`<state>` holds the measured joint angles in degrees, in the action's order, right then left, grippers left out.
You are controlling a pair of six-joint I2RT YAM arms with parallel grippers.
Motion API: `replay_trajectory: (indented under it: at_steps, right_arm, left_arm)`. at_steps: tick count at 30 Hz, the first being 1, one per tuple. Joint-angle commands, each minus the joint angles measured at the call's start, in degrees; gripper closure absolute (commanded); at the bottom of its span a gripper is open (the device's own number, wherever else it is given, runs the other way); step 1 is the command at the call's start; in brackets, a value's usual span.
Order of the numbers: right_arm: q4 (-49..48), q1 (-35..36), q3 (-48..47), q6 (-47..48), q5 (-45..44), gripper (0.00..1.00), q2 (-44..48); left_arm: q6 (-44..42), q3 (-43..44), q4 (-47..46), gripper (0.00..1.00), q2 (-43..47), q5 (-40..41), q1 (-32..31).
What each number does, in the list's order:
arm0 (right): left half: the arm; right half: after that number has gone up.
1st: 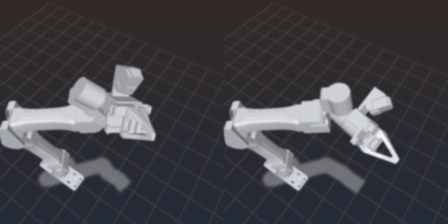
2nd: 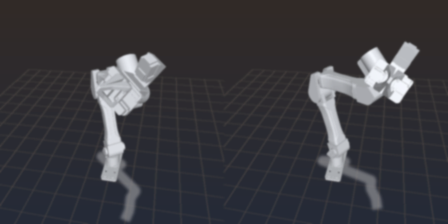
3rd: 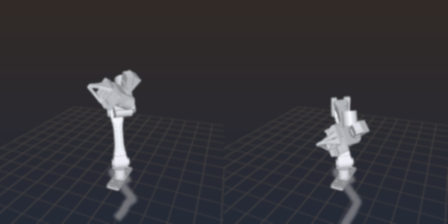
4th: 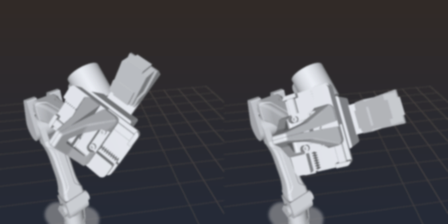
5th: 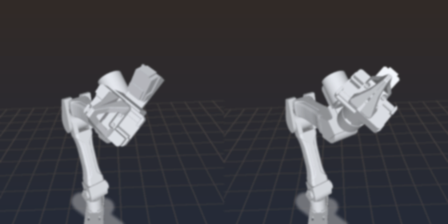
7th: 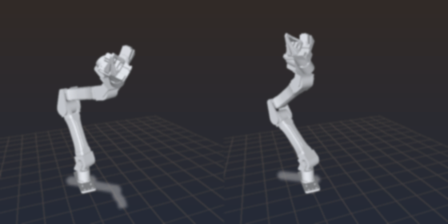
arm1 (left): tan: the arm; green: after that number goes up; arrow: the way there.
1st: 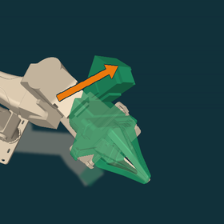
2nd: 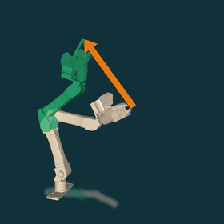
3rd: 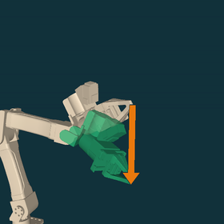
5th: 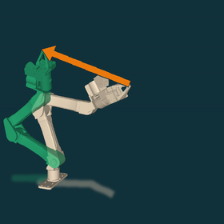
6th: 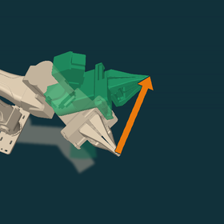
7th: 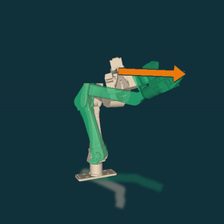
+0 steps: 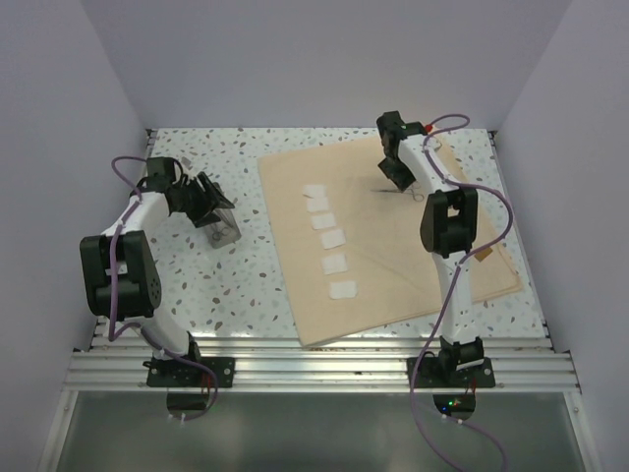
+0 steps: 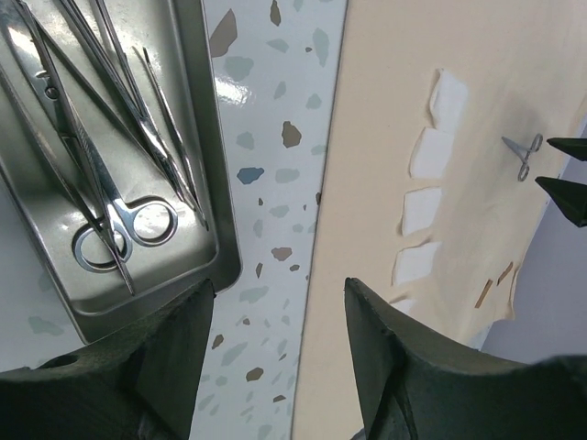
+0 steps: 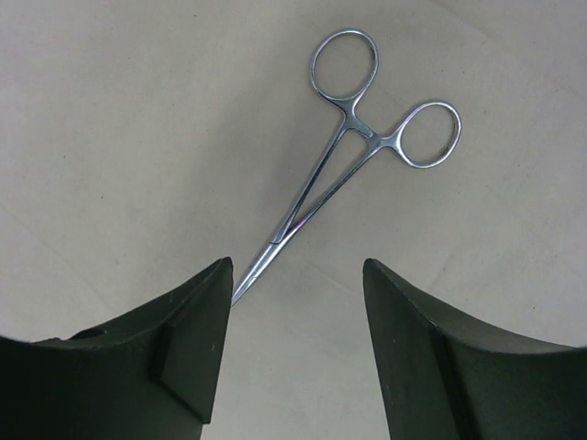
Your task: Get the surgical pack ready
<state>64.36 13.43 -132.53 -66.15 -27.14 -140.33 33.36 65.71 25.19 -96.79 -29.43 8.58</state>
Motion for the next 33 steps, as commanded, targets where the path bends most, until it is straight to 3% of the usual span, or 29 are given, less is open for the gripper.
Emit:
replay_trajectory:
  at_steps: [1, 12, 20, 24, 29, 32, 33]
  right_arm:
    - [2.0, 0.0, -1.8, -2.8, -4.4, 0.38, -0.6]
    - [1.2, -0.1, -4.0, -2.9, -6.0, 0.43, -4.8]
    - [2.2, -0.1, -5.5, -2.5, -5.6, 0.53, -7.5]
    - [1.7, -0.1, -3.4, -2.8, -4.2, 0.67, -6.9]
    - [1.7, -0.1, -3.3, -2.6, -2.2, 0.78, -7.2]
    - [1.6, -0.2, -3.1, -2.1, -0.8, 0.90, -7.1]
    - [0.9, -0.2, -2.8, -1.5, -0.1, 1.00, -6.6]
  left_arm:
    - [-1.2, 0.1, -0.9, 0.37, 2.4, -1.7, -0.1]
    - [-0.8, 1.3, -0.9, 0.37, 1.8, -3.1, -0.3]
    - [-1.3, 1.3, -0.9, 0.37, 1.4, -3.3, -0.4]
    - [-1.1, 1.4, -0.8, 0.37, 1.3, -3.5, -0.3]
    - [-0.9, 1.5, -0.7, 0.37, 1.5, -3.8, -0.4]
    - [-1.0, 1.5, -0.5, 0.37, 1.9, -3.8, -0.4]
    - [-1.0, 1.5, -0.5, 0.37, 1.9, -3.9, -0.4]
